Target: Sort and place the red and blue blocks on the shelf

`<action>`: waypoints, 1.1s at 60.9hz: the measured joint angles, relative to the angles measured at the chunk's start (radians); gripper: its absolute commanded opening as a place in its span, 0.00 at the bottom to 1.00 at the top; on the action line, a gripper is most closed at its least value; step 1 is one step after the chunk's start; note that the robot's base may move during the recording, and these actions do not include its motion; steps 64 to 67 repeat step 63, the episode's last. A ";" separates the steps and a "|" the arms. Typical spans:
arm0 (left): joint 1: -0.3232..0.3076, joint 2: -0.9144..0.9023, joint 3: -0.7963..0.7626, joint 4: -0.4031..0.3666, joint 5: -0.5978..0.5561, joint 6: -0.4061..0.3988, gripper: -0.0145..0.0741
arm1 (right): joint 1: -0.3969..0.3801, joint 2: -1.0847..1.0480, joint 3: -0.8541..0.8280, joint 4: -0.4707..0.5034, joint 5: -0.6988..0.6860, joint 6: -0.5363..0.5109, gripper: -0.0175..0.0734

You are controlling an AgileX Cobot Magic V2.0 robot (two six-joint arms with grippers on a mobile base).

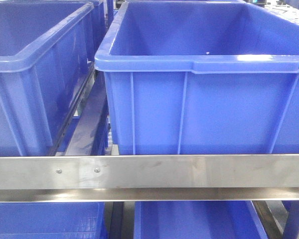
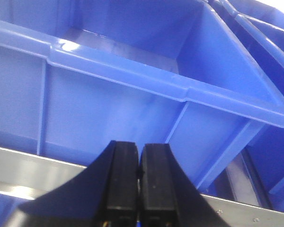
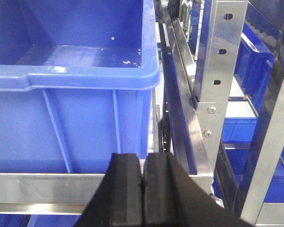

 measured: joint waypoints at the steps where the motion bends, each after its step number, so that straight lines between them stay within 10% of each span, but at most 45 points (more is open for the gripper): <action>1: 0.000 0.000 0.000 -0.001 0.000 0.007 0.32 | 0.000 0.000 0.000 0.000 0.000 0.000 0.25; 18: 0.000 0.000 0.000 -0.043 -0.059 0.220 0.32 | 0.000 0.000 0.000 0.000 0.000 0.000 0.25; 67: 0.000 0.000 0.000 -0.062 -0.064 0.232 0.32 | 0.000 0.000 0.000 0.000 0.000 0.000 0.25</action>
